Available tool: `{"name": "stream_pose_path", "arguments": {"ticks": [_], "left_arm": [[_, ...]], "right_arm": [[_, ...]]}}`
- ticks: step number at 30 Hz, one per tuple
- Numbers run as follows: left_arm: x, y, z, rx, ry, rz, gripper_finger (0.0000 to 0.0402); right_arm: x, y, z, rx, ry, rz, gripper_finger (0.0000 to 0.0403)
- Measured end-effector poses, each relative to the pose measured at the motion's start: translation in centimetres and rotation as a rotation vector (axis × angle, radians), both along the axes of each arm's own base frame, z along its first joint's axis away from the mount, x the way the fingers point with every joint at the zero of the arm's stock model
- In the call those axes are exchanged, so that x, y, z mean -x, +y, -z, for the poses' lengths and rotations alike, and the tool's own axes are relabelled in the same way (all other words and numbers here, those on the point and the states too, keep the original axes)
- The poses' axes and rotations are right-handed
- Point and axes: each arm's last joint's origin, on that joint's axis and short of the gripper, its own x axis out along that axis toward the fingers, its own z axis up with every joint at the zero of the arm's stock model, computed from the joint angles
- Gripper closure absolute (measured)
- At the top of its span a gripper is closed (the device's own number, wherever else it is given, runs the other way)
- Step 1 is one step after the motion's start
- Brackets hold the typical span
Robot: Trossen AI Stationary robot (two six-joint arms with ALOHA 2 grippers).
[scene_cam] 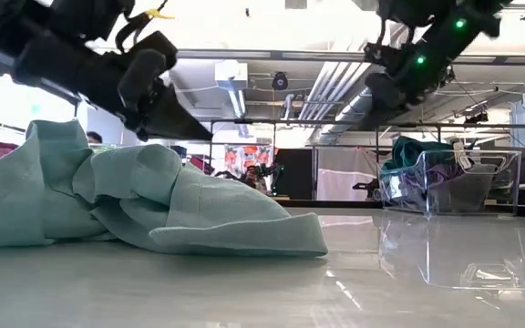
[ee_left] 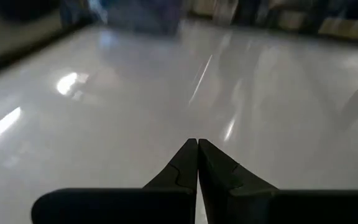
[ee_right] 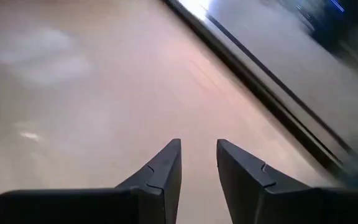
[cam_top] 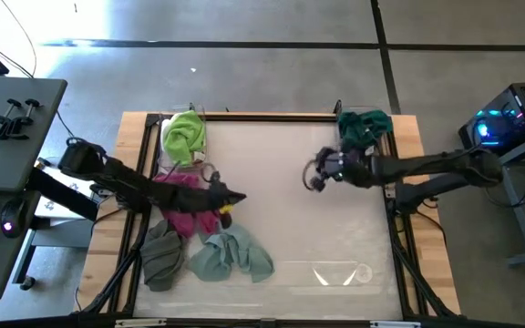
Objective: Sort towels by color in basket
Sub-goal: Put the light blue towel into the left transparent bin
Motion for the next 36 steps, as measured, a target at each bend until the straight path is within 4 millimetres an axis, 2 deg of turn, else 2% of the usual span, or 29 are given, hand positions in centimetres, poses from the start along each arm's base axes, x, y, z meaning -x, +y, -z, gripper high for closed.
{"name": "stream_pose_path", "arguments": {"ticks": [3, 6, 9, 15, 20, 24, 29, 36], "left_arm": [[0.9, 1.4, 0.3, -0.034, -0.126, -0.005, 0.0401], [1.2, 2.6, 0.2, -0.113, -0.189, -0.034, 0.0401], [0.9, 3.6, -0.3, -0.198, -0.220, -0.049, 0.0401], [0.1, 5.5, -1.1, -0.300, -0.219, -0.013, 0.0401], [-0.7, 8.7, -2.7, -0.231, -0.322, 0.084, 0.0401], [-0.8, 10.6, -3.4, -0.054, -0.393, 0.051, 0.0401], [-1.0, 11.1, -4.0, 0.032, -0.349, -0.001, 0.0401], [-2.4, 9.5, -5.7, -0.166, -0.125, -0.046, 0.0401]], "right_arm": [[-0.8, 1.0, 1.2, 0.037, -0.138, -0.251, 0.0306], [-0.7, 1.0, 1.9, 0.028, -0.269, -0.361, 0.0305], [-0.5, 0.4, 2.2, 0.059, -0.279, -0.381, 0.0294], [-0.3, -1.1, 2.2, 0.176, -0.198, -0.389, 0.0246], [0.0, -2.5, 2.1, 0.226, -0.168, -0.359, 0.0220], [0.3, -3.1, 2.4, 0.214, -0.136, -0.331, 0.0217], [0.5, -3.5, 2.4, 0.233, -0.117, -0.233, 0.0217], [0.6, -3.7, 2.6, 0.290, -0.039, -0.247, 0.0217]]}}
